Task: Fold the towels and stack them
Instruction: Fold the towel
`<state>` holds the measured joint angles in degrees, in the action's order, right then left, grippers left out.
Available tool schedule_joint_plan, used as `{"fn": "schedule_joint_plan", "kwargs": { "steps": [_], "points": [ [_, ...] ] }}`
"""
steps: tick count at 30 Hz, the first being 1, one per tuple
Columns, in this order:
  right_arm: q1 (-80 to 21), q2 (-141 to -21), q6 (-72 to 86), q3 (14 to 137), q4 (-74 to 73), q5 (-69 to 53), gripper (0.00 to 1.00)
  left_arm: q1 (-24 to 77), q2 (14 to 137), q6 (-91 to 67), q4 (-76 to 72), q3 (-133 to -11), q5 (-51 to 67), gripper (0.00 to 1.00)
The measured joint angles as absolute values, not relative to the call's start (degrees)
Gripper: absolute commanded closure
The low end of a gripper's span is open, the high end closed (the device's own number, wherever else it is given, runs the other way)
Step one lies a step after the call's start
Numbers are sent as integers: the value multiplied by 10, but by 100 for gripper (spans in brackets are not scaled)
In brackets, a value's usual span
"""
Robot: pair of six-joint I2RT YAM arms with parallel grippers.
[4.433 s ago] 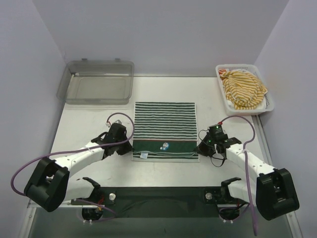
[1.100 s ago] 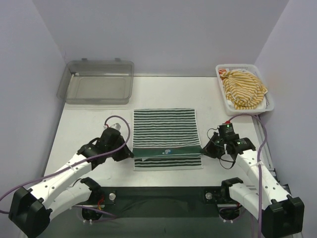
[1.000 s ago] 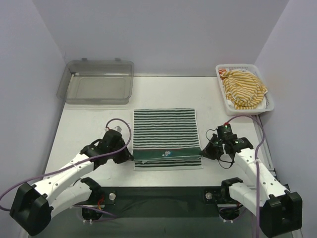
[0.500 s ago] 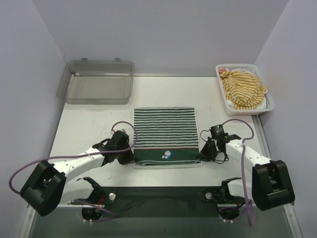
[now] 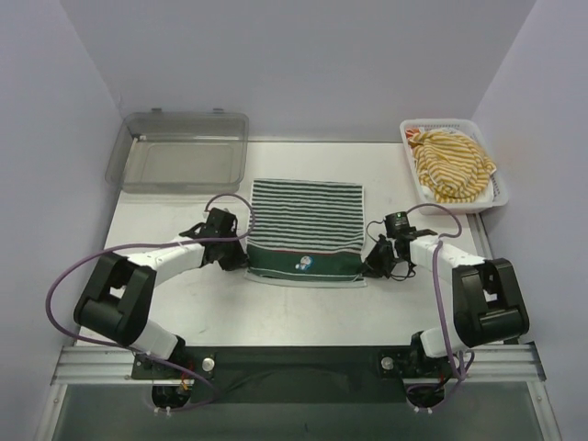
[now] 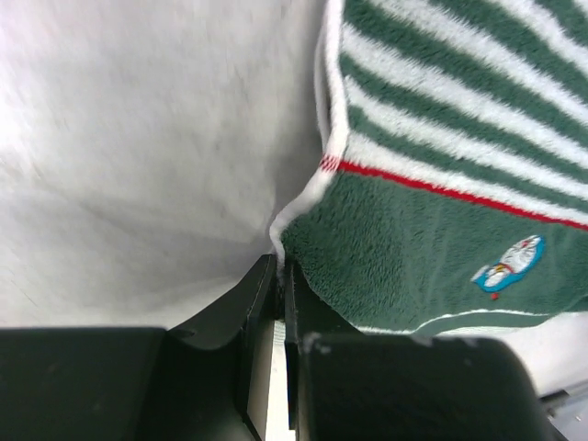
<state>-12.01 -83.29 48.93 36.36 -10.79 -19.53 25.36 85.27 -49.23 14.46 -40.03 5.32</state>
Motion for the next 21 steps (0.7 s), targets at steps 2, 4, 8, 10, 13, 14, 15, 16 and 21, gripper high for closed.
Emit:
{"fn": "schedule_joint_plan", "kwargs": {
  "steps": [2,4,8,10,13,14,15,16,21],
  "points": [
    [-117,-839,488,373,-106,-186,100,245,870,-473,155,-424,44,100],
    [-116,-841,485,378,-107,-176,100,242,875,-460,163,-434,36,100],
    [-112,-839,483,380,-111,-167,100,242,865,-450,174,-424,34,100],
    [-112,-836,483,379,-114,-167,100,242,853,-448,175,-414,34,100],
    [-112,-827,482,379,-118,-168,100,243,841,-447,184,-408,35,100],
    [-112,-825,481,380,-119,-168,100,243,839,-446,187,-409,35,100],
    [-112,-823,481,382,-123,-168,100,243,838,-445,191,-412,35,100],
    [-112,-823,480,387,-129,-168,100,242,838,-442,199,-420,35,100],
    [-106,-823,470,461,-171,-161,100,237,853,-423,246,-514,31,100]
  ]
}}
